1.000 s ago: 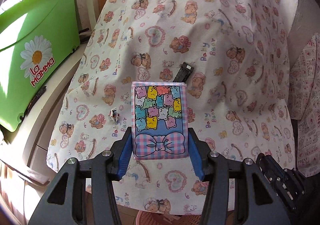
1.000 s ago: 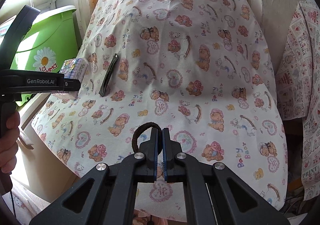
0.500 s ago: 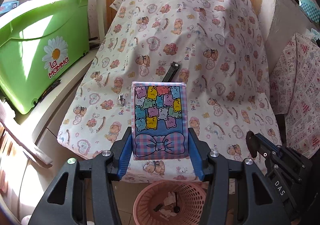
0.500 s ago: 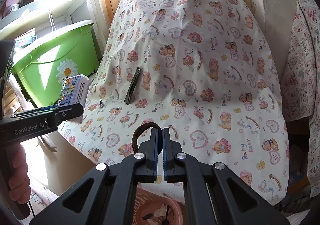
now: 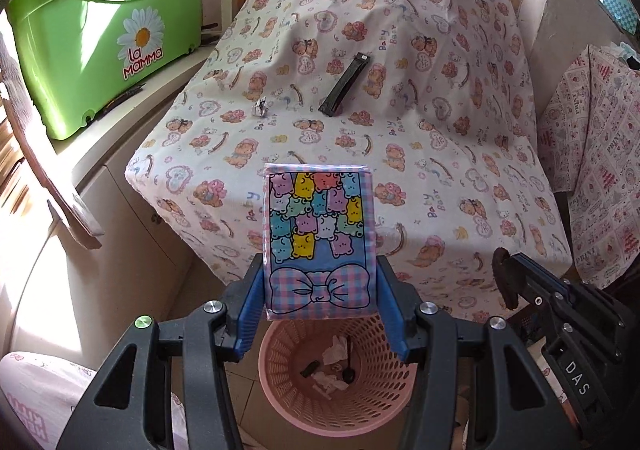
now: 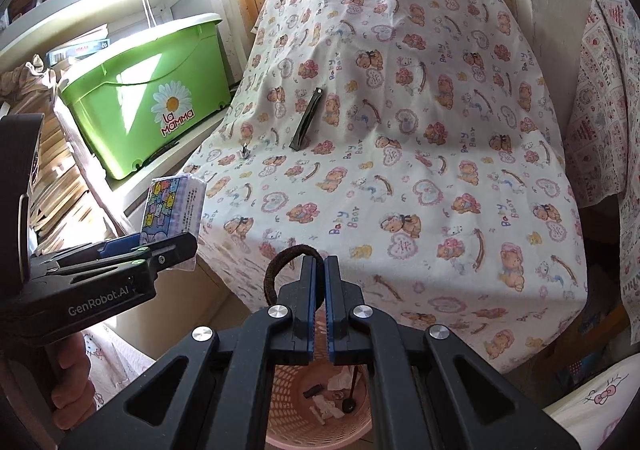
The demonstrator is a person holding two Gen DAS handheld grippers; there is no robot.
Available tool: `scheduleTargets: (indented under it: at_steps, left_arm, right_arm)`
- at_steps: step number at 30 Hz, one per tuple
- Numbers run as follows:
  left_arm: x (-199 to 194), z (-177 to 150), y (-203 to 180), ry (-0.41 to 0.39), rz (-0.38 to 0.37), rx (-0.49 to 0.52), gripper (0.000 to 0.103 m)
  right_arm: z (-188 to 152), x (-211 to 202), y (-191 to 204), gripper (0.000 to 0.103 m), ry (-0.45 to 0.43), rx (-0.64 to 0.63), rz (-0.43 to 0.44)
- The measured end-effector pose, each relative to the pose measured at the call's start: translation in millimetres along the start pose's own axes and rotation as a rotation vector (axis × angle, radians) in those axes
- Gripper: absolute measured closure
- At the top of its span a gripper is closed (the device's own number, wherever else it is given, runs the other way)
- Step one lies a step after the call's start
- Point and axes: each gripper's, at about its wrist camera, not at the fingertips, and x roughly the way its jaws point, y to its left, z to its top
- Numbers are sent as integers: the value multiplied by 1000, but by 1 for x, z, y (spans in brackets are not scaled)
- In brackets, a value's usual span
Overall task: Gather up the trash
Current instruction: 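Carry the tissue pack with the left gripper over the wastebasket while the right carries the hair tie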
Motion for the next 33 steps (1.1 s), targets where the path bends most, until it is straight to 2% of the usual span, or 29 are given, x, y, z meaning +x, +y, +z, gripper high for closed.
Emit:
scheduleTargets:
  at_steps: [8, 14, 19, 23, 27, 33]
  left_arm:
    - [29, -20, 15, 131, -74, -85, 53]
    - [52, -29, 20, 228, -135, -121, 53]
    - [74, -42, 17, 326, -105, -97, 53]
    - [94, -53, 22, 407, -112, -125, 53]
    - [117, -63, 25, 463, -51, -129, 53]
    - [151, -80, 31, 540, -25, -148, 53]
  right_arm:
    - [-19, 33, -4, 99, 143, 28, 41]
    - [-30, 49, 1, 99, 195, 11, 50]
    - [-40, 68, 5, 99, 260, -3, 37]
    - [-50, 85, 6, 99, 315, -14, 10]
    - [-62, 105, 3, 99, 366, -18, -32]
    - [-81, 134, -6, 99, 434, -17, -90]
